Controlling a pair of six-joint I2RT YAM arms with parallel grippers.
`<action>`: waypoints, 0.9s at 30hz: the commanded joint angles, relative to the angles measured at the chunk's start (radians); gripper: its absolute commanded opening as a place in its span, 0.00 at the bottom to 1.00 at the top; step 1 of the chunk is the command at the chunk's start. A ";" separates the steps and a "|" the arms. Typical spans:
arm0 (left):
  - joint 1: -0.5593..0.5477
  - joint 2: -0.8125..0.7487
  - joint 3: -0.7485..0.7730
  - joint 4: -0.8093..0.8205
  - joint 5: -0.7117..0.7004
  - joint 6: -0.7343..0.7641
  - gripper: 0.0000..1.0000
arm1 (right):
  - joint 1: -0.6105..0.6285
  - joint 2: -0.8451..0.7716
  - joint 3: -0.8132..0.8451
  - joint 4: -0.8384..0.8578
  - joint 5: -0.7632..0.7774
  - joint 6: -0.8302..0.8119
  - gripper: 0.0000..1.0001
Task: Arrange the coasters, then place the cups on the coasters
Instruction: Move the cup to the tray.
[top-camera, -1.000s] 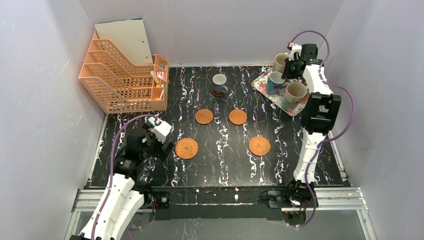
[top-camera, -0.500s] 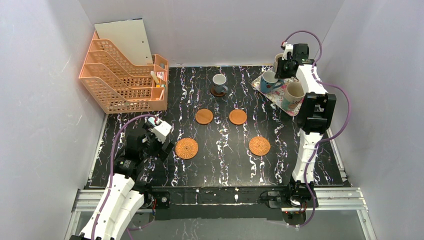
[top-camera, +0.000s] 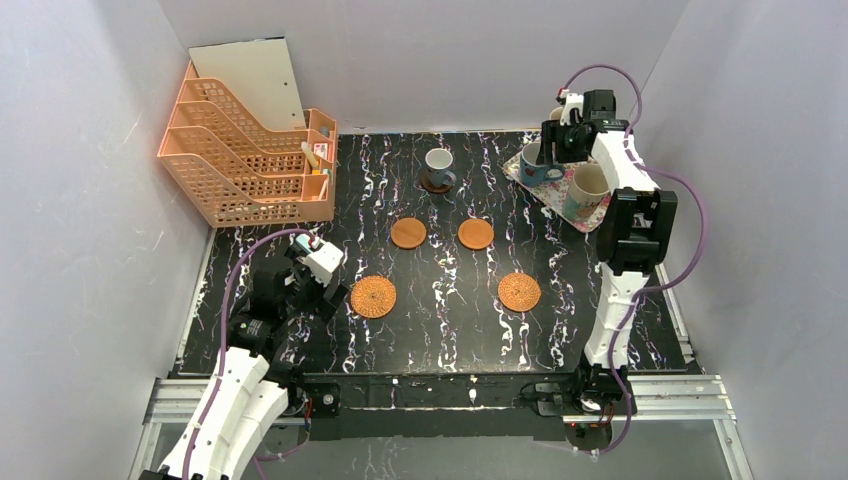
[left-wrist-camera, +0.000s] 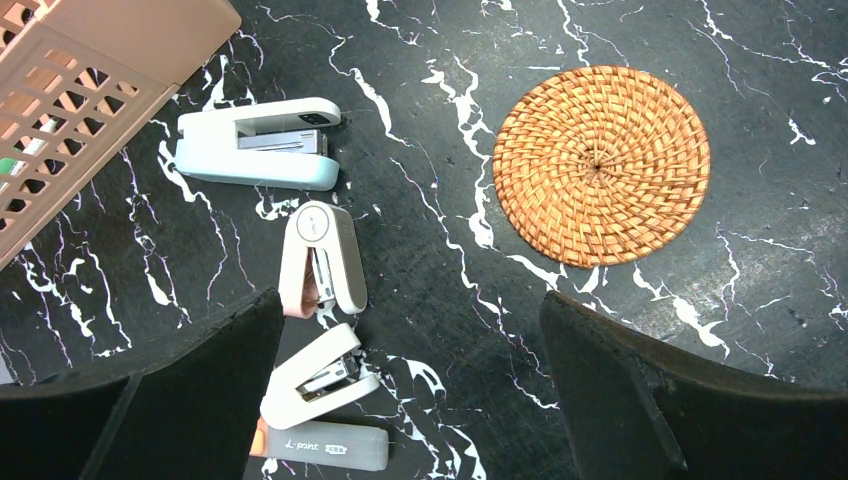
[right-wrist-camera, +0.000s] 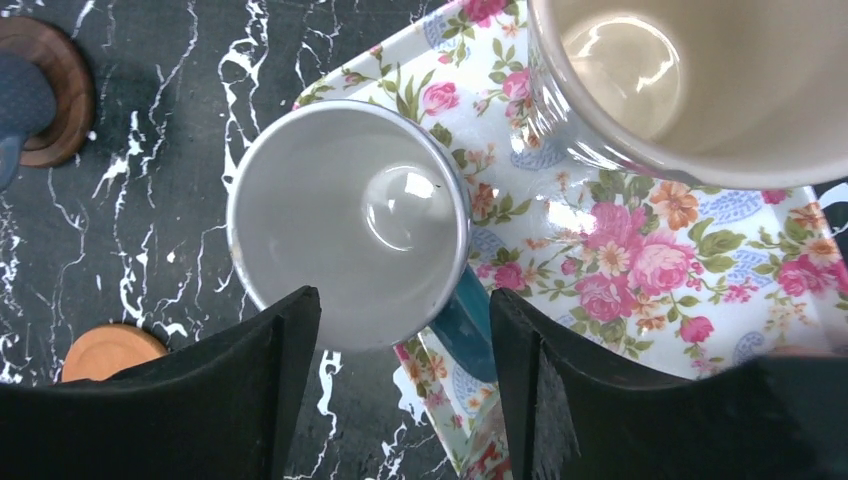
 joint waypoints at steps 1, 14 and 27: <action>-0.003 0.006 -0.006 0.009 -0.006 -0.001 0.98 | -0.011 -0.093 -0.003 -0.015 -0.049 -0.026 0.75; -0.004 0.004 -0.006 0.010 0.000 -0.001 0.98 | -0.025 -0.074 0.047 -0.074 -0.167 -0.083 0.98; -0.004 0.009 -0.006 0.011 -0.002 0.000 0.98 | -0.021 0.060 0.242 -0.263 -0.136 -0.246 0.98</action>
